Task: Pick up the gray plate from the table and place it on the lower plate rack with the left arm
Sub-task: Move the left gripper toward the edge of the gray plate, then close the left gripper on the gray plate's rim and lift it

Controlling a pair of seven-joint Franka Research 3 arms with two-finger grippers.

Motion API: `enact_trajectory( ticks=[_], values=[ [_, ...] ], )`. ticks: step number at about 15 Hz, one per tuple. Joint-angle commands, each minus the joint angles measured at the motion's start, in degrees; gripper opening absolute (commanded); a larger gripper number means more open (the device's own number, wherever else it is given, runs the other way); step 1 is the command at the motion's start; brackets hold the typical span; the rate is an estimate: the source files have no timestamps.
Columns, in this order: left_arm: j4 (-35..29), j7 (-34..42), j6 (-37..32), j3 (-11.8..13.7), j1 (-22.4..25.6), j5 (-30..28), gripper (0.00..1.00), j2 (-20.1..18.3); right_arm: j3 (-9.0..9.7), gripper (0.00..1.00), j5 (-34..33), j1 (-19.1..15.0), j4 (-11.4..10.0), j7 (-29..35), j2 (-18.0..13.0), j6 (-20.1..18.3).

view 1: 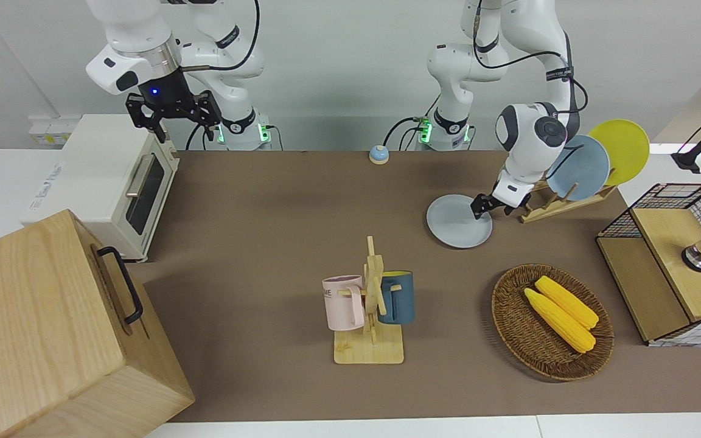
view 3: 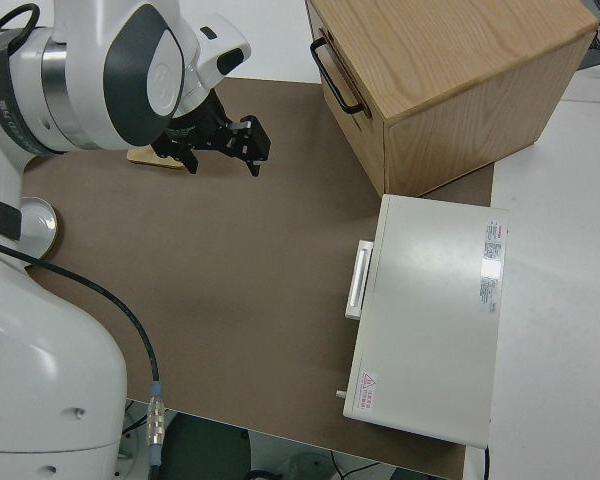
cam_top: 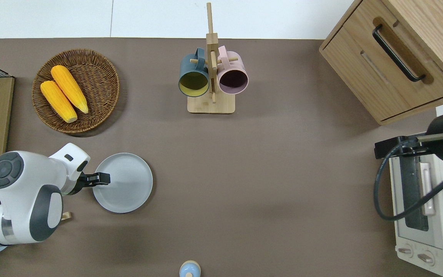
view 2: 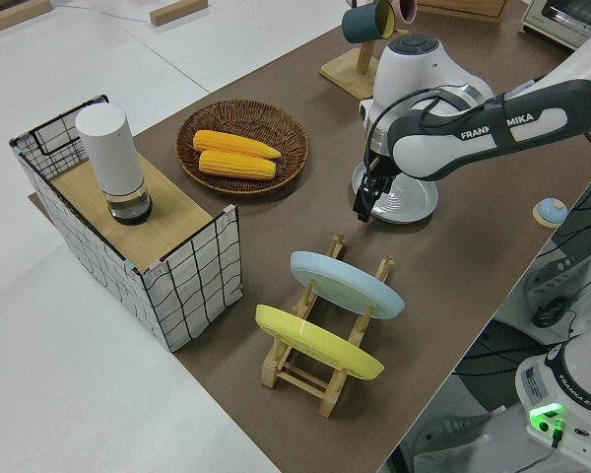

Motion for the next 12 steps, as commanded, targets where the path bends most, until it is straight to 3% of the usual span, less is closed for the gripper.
enact_trajectory(
  ticks=[1, 3, 5, 6, 8, 12],
  values=[
    [-1.42, -0.43, 2.21, 0.0, 0.39, -0.7, 0.88, 0.46, 1.07, 0.99, 1.26, -1.45, 0.31, 0.53, -0.26, -0.83],
    [-1.51, -1.13, 2.21, 0.0, 0.3, -1.05, 0.66, 0.37, 1.07, 0.987, 1.26, -1.45, 0.31, 0.53, -0.26, -0.83],
    [-1.51, -2.1, 2.21, 0.0, 0.39, -1.14, 0.27, 0.81, 1.07, 0.99, 1.26, -1.45, 0.31, 0.53, -0.26, -0.83],
    [-1.6, -2.1, 2.21, 0.0, 0.3, -1.14, 0.13, 0.81, 1.07, 0.987, 1.26, -1.45, 0.31, 0.53, -0.26, -0.83],
    [-1.6, -2.1, 2.04, 0.0, 0.3, -1.14, 0.0, 0.9, 1.07, 0.99, 1.26, -1.45, 0.31, 0.53, -0.26, -0.83],
    [-1.69, -2.01, 1.78, 0.0, 0.3, -1.14, 0.0, 0.9, 1.07, 0.99, 1.26, -1.45, 0.31, 0.53, -0.26, -0.83]
  ],
)
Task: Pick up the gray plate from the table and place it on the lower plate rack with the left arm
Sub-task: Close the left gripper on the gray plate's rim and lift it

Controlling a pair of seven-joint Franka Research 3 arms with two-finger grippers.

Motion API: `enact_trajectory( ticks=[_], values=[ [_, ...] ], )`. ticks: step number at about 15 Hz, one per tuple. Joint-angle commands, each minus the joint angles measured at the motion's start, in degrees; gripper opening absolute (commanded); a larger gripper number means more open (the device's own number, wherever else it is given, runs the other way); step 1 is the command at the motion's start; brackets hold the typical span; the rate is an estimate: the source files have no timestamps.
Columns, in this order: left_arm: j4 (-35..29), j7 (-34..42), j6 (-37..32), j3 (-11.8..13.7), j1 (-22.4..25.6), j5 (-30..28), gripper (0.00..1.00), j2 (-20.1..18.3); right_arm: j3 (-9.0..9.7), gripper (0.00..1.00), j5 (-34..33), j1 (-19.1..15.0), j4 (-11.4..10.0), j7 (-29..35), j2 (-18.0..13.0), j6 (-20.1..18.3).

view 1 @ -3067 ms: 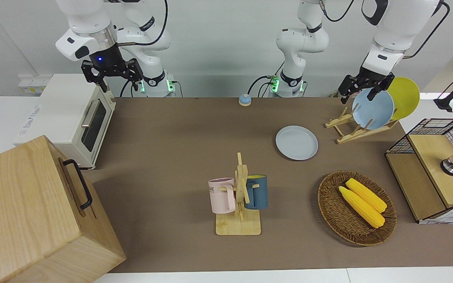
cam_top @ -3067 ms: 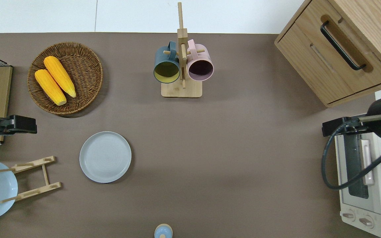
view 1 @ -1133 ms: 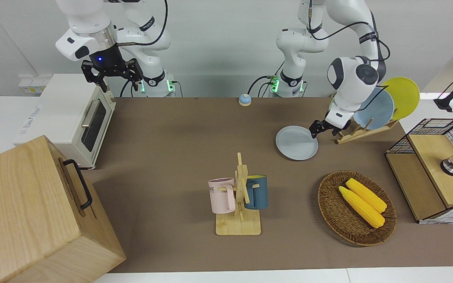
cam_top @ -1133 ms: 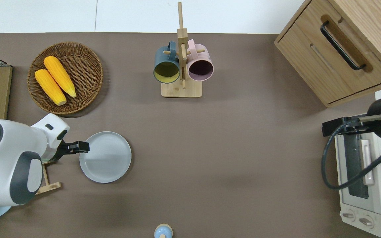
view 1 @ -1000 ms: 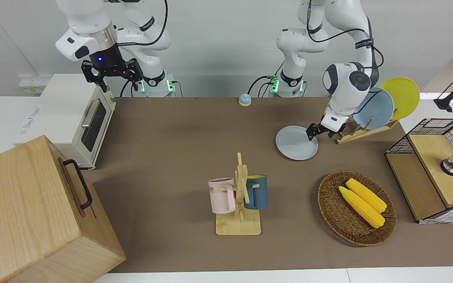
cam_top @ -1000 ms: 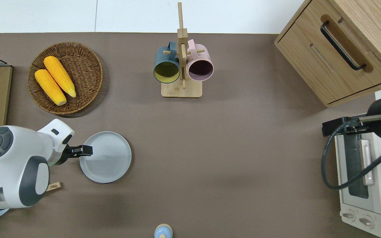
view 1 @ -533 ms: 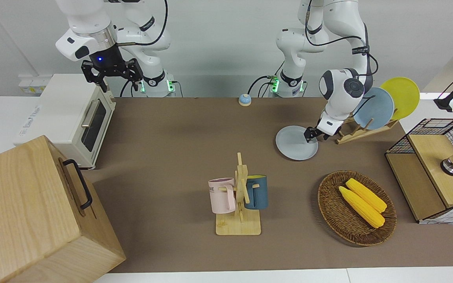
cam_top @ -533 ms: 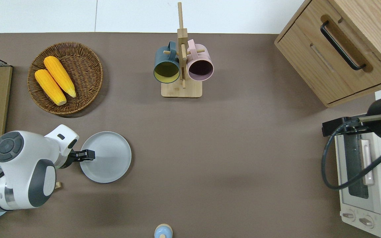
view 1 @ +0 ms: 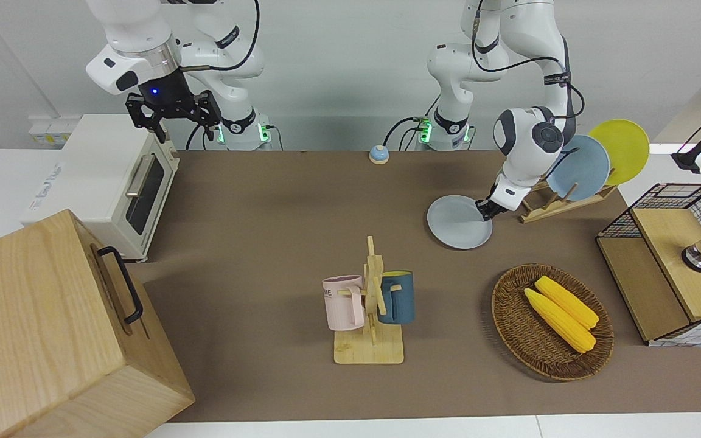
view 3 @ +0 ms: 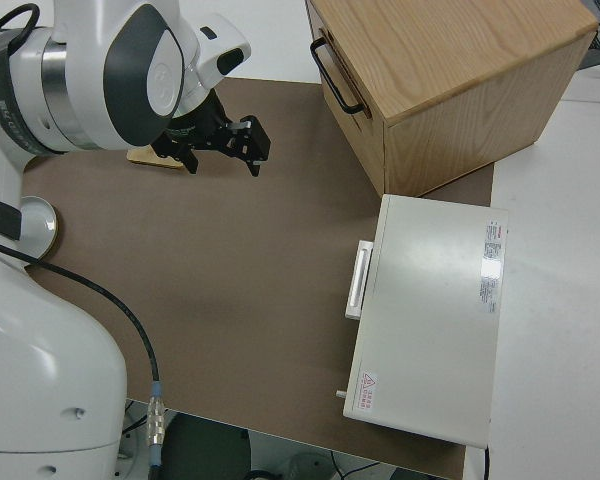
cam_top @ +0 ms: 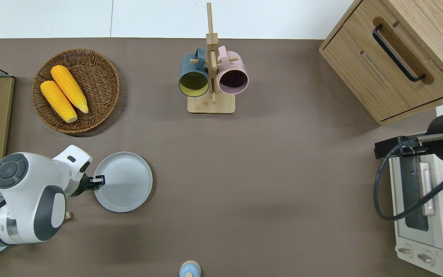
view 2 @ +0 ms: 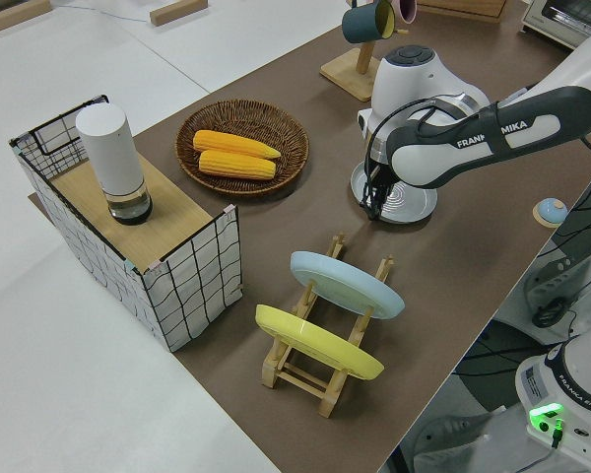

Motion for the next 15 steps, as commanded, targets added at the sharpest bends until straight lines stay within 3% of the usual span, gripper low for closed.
enact_trajectory(
  ticks=[1, 9, 15],
  values=[
    [-1.1, -0.46, 1.22, 0.1, 0.29, -0.32, 0.0, 0.11, 1.07, 0.987, 1.26, -1.45, 0.31, 0.53, -0.26, -0.83],
    [-0.92, 0.33, -0.61, 0.1, 0.29, -0.23, 0.0, -0.24, 1.07, 0.987, 1.26, -1.45, 0.31, 0.53, -0.26, -0.83],
    [5.48, 0.85, -14.31, 0.98, 0.29, 0.38, 0.0, -1.91, 1.07, 0.99, 1.26, -1.45, 0.31, 0.53, -0.26, -0.83]
  ],
)
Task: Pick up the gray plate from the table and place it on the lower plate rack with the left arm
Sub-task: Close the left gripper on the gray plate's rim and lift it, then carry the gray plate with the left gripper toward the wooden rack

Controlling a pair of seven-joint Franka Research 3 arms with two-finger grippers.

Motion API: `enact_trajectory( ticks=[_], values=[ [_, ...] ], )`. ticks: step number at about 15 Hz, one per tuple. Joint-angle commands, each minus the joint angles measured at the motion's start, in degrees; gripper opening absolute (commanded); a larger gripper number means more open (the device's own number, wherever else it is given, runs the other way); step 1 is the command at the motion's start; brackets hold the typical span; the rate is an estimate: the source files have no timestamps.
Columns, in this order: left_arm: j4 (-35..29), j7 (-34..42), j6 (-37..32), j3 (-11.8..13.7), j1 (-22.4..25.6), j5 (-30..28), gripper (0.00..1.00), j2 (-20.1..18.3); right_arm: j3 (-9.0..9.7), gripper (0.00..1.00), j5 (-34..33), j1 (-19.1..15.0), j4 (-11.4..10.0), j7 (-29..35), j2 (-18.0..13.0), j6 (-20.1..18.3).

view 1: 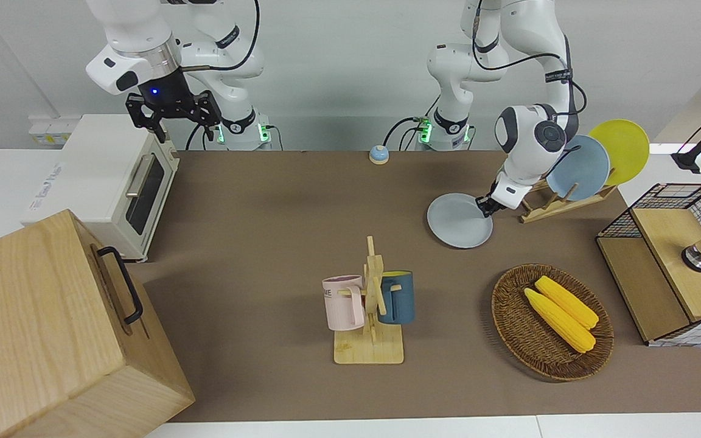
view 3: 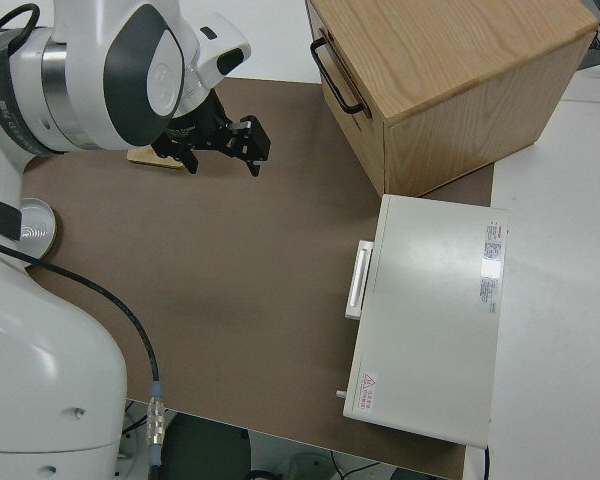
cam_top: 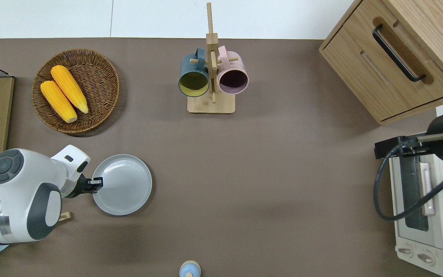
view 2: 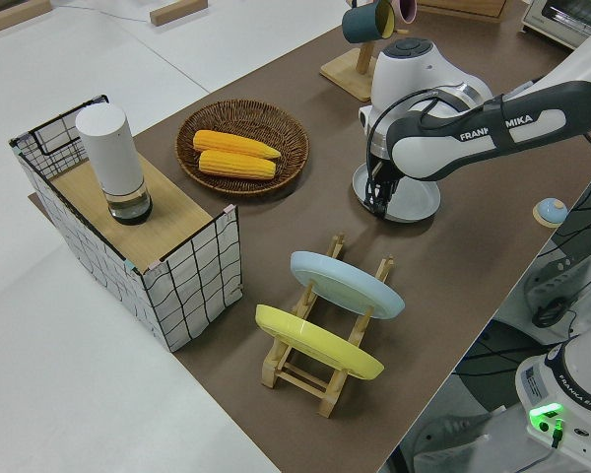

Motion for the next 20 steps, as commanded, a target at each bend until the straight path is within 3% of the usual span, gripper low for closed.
enact_trajectory(
  ticks=[1, 7, 11, 16, 20],
  values=[
    [4.83, 0.64, -9.98, 0.66, 0.27, 0.68, 0.0, -1.21, 1.07, 0.987, 1.26, -1.45, 0.31, 0.53, -0.26, -0.83],
    [14.85, 0.46, -25.01, 1.54, 0.27, 1.55, 0.0, -1.92, 1.07, 0.987, 1.26, -1.45, 0.31, 0.53, -0.26, -0.83],
    [22.41, 0.55, -36.7, 1.98, 0.27, 7.34, 0.0, -2.62, 1.07, 0.987, 1.26, -1.45, 0.31, 0.53, -0.26, -0.83],
    [26.38, 0.37, -42.78, 2.24, 0.1, 14.9, 0.0, -3.24, 1.07, 0.987, 1.26, -1.45, 0.31, 0.53, -0.26, -0.83],
    [26.21, 0.37, -43.4, 1.89, -0.34, 22.1, 0.0, -3.24, 1.07, 0.99, 1.26, -1.45, 0.31, 0.53, -0.26, -0.83]
  ],
)
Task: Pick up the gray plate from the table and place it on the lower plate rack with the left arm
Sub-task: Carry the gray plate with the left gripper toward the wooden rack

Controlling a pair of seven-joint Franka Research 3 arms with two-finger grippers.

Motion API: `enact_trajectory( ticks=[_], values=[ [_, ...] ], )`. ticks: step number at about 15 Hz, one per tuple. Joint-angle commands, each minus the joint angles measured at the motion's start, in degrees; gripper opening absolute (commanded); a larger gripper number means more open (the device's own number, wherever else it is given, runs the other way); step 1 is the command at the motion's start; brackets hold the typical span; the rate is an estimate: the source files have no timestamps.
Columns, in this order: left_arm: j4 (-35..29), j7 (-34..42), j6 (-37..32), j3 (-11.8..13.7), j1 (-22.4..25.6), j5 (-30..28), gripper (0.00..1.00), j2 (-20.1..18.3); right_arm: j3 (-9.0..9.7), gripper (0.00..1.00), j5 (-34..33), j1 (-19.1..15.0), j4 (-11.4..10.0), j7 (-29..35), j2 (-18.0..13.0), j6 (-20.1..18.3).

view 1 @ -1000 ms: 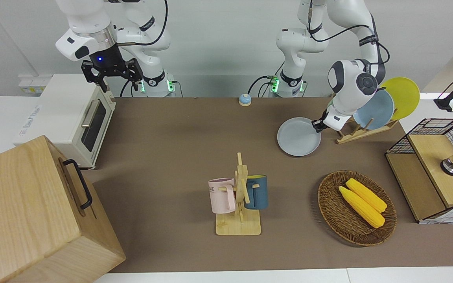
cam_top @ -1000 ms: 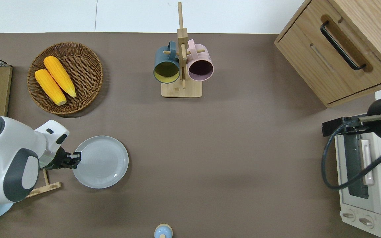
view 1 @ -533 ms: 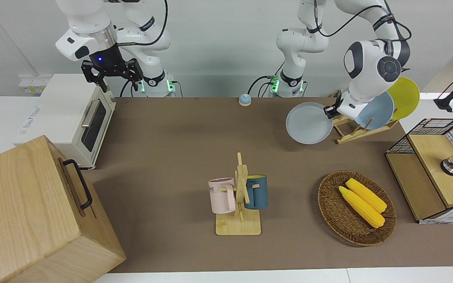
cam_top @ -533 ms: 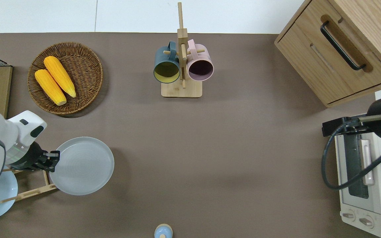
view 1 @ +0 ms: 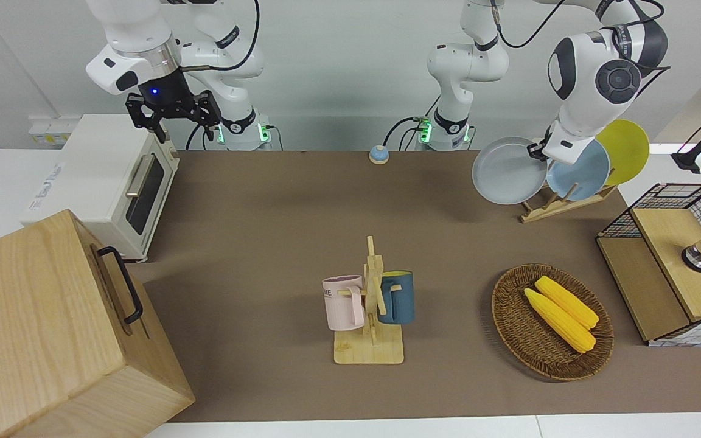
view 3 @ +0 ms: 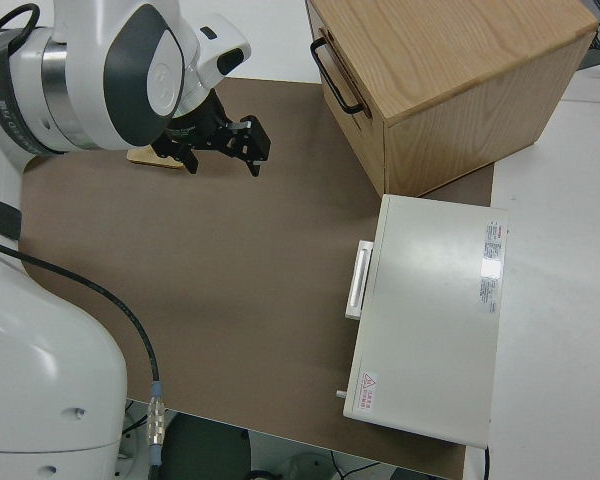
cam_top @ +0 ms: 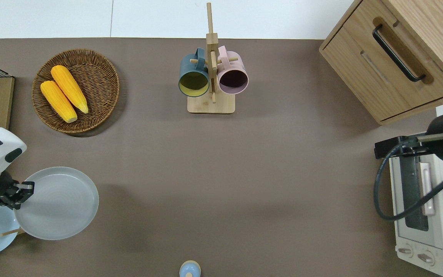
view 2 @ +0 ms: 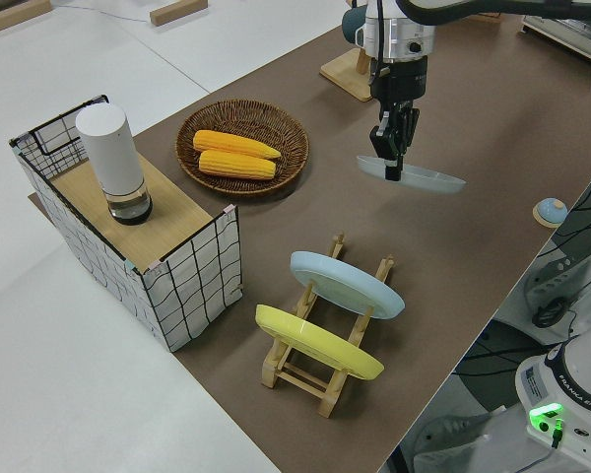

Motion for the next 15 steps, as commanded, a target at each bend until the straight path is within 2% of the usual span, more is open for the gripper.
enact_trajectory(
  ticks=[1, 12, 15],
  values=[
    [0.58, 0.17, -1.9, -0.22, -0.56, 6.95, 0.0, 0.09, 1.07, 0.987, 1.26, -1.45, 0.3, 0.53, -0.26, -0.83],
    [-1.88, -0.53, -3.92, -0.4, -0.73, 26.28, 0.0, 0.53, 1.07, 0.987, 1.26, -1.45, 0.3, 0.53, -0.26, -0.83],
    [-2.84, -2.64, -3.66, -0.57, -0.82, 28.93, 0.0, 1.05, 1.07, 0.99, 1.26, -1.45, 0.3, 0.53, -0.26, -0.83]
  ],
)
